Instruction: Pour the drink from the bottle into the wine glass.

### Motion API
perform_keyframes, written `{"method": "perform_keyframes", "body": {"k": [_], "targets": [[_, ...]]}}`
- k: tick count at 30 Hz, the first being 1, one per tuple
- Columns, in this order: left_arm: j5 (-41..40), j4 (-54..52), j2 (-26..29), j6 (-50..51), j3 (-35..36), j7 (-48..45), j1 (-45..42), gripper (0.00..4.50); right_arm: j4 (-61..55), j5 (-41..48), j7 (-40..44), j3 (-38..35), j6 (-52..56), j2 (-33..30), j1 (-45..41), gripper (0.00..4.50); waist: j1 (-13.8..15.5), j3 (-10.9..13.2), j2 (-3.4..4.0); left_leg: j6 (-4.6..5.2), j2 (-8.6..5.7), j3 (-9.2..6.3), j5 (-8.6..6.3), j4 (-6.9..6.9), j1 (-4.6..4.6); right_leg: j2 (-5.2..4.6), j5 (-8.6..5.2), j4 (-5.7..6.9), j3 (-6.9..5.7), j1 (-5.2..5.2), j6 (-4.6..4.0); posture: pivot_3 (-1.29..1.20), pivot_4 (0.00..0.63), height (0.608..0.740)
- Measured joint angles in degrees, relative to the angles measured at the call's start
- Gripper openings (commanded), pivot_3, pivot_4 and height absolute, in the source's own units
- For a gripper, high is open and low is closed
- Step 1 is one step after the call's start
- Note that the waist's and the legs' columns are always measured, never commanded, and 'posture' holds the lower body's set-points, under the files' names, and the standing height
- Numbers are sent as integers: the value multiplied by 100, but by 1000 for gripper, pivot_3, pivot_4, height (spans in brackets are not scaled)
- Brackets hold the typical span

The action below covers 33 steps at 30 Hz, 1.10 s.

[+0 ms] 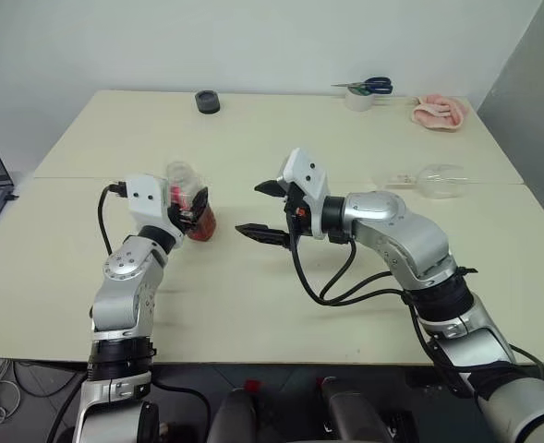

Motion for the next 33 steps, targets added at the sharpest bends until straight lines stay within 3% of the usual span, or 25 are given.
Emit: {"method": "perform_keyframes", "body": {"k": [1,2,12,17,20,22,29,33], "targets": [[4,-1,4,20,1,12,40,4423,3,-5,3,-15,0,1,0,4500,4,0,0,0,0,-1,0,0,0,0,0,0,-1,0,0,0,150,740],[5,-12,18,29,4,18,73,4468,3,-8,5,-21,-1,2,0,4500,6,0,0,0,0,-1,0,0,-1,0,0,0,-2,0,0,0,150,740],[-54,-886,119,286,128,1,1068,4468,8,12,49,-290,28,-225,4,4500,7,0,0,0,-2,1,0,-1,-2,-5,0,-4,0,0,0,0,150,740],[-658,-1788,106,-97,360,-959,3077,4468,327,6,-185,-1201,291,-909,448,4500,8,-2,-4,-2,-3,14,-2,-7,0,-15,-6,-15,6,1,-8,0,150,740],[-755,-1839,227,-246,251,-1526,3674,4468,703,20,-497,-1718,429,-995,824,4500,23,-1,-5,0,-1,12,-1,-6,2,-4,-26,-7,6,-1,13,0,150,740],[-754,-2010,348,-245,26,-1749,3566,4468,869,103,-753,-2040,507,-791,906,4500,26,-1,-5,2,-1,8,0,-4,6,2,-24,-2,7,0,9,0,150,740],[-663,-2243,408,32,-1262,-2081,1726,4468,1819,1045,-2232,-4103,554,234,767,4500,-6,-1,-4,1,-2,18,-1,-8,-1,2,-6,-8,15,1,-12,0,150,740],[-626,-2193,359,149,-1581,-2125,1138,4468,2243,1578,-2942,-5009,519,518,575,4500,-61,-1,-3,2,2,18,-2,-13,2,6,-5,-5,16,-1,-15,0,150,740]]}}
